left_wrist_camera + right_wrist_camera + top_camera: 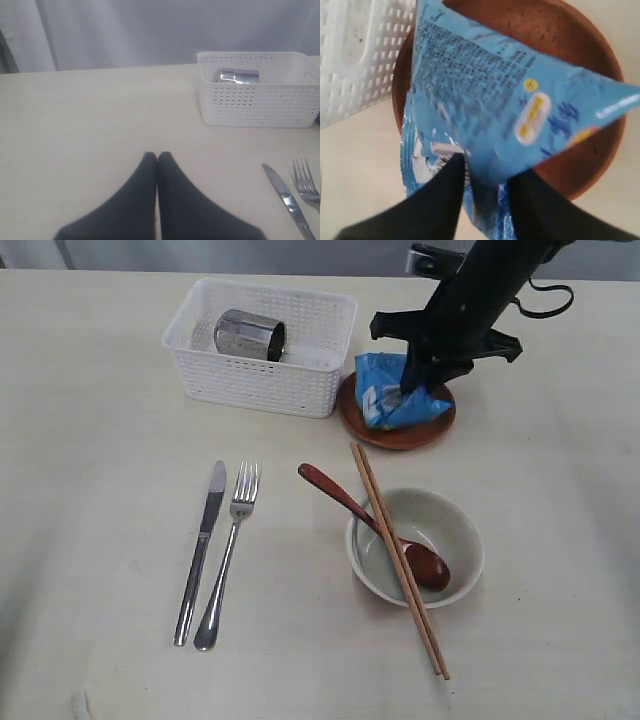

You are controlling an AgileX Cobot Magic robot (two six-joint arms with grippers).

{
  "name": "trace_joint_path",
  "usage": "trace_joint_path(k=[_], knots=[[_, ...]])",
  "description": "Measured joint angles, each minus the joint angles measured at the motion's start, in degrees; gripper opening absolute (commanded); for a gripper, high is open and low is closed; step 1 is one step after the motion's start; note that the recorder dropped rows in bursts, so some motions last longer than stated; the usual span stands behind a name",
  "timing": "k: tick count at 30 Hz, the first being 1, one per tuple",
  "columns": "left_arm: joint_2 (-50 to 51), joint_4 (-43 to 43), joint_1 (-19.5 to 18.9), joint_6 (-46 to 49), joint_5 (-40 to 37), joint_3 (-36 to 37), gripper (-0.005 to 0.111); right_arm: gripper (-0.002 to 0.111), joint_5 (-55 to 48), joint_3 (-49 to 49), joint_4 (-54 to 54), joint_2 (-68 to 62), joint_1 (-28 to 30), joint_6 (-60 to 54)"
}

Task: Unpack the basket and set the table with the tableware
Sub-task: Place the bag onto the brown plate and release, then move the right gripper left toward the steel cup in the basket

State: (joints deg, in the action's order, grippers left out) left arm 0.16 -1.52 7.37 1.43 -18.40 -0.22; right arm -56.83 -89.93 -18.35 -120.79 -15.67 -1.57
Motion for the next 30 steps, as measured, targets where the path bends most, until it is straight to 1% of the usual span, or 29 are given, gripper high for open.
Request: trace_joint_path(k=[2,4,9,14,18,21,25,30], knots=[[0.0,0.0,0.0,0.0,0.0,0.0,0.0,0.06,-0.1,0.0,-0.1,-0.1,-0.1,-0.1],[0.0,0.0,0.0,0.0,0.0,0.0,0.0,0.065,-0.3,-0.2,-0.1,-0.2,-0.1,-0.3],[0.0,0.0,0.0,0.0,0.0,0.0,0.0,0.065,-4.7,-2.9,1.0,-0.2,-0.1,-0.4],[0.0,0.0,0.0,0.0,0.0,0.0,0.0,0.065,-11.0,-10.4,1.5,0.0,-0.1,0.3],[0.0,0.0,0.0,0.0,0.0,0.0,0.0,0.065,-11.6,-15.2,-0.9,1.5,-1.2,-0.2],[0.0,0.0,0.0,0.0,0.0,0.0,0.0,0.065,-9.5,-17.3,-9.0,2.1,-3.1,-3.3],[0.0,0.0,0.0,0.0,0.0,0.0,0.0,0.065,-2.3,-17.9,-18.4,1.6,-6.5,-6.0],[0.0,0.0,0.0,0.0,0.0,0.0,0.0,0.065,5.0,-17.9,-22.5,-2.1,-9.3,-7.5]])
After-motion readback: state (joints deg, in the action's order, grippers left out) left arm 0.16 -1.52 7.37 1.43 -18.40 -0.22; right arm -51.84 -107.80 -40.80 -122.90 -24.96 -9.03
